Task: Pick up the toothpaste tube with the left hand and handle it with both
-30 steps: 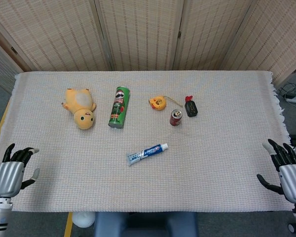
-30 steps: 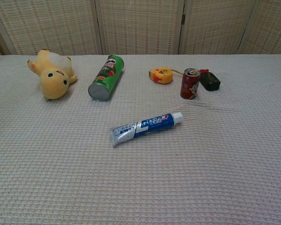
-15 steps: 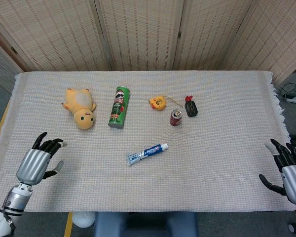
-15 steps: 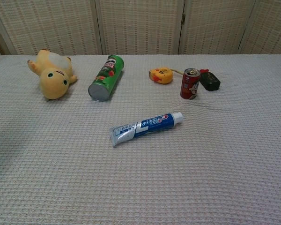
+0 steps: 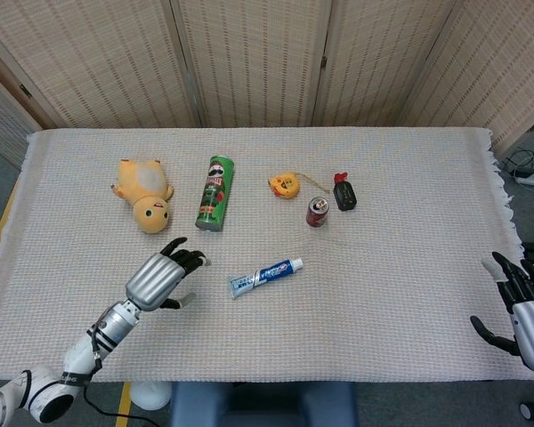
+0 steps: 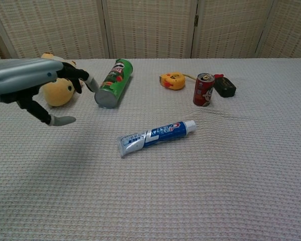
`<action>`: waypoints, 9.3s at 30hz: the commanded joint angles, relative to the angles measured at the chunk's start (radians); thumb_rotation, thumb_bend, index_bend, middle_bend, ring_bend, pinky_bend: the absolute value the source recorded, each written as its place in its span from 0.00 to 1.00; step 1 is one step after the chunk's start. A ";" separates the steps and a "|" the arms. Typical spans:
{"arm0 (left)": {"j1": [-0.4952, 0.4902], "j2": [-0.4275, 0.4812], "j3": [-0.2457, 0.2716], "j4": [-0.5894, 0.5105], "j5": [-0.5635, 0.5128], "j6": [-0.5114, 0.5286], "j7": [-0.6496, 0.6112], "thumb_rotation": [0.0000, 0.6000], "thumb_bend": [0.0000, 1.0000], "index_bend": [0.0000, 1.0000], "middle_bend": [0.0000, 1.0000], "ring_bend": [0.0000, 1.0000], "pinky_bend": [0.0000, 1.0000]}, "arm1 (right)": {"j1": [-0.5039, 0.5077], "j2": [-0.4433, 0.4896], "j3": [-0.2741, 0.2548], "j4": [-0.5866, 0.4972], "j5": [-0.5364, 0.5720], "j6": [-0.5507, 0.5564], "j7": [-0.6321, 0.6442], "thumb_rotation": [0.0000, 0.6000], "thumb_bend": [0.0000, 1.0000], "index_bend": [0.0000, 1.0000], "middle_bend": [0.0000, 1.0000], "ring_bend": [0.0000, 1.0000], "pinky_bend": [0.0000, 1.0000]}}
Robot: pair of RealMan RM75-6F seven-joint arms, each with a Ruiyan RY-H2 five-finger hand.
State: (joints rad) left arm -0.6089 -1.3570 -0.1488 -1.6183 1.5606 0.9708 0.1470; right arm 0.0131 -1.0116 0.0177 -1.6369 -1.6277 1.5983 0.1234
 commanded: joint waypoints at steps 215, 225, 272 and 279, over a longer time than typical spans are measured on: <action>-0.176 -0.007 0.012 -0.134 -0.035 0.105 -0.221 1.00 0.70 0.74 0.72 0.69 0.42 | 0.544 -0.328 0.205 -0.331 0.016 -0.394 -0.528 1.00 0.33 0.08 0.15 0.15 0.04; -0.167 -0.014 0.024 -0.126 -0.010 0.121 -0.191 1.00 0.70 0.75 0.74 0.70 0.42 | 0.549 -0.330 0.205 -0.323 0.029 -0.378 -0.539 1.00 0.39 0.09 0.16 0.16 0.04; -0.130 -0.102 0.092 0.154 0.032 0.131 -0.004 1.00 0.70 0.74 0.75 0.68 0.37 | 0.430 -0.140 0.130 -0.356 -0.037 -0.196 -0.447 1.00 0.39 0.09 0.16 0.17 0.04; -0.133 -0.191 0.099 0.312 -0.023 0.065 0.088 1.00 0.69 0.64 0.69 0.58 0.31 | 0.357 -0.080 0.111 -0.315 -0.042 -0.115 -0.370 1.00 0.39 0.09 0.16 0.17 0.04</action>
State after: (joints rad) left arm -0.7413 -1.5182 -0.0537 -1.3397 1.5612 1.0592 0.2109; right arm 0.3852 -1.1028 0.1345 -1.9640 -1.6698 1.4706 -0.2642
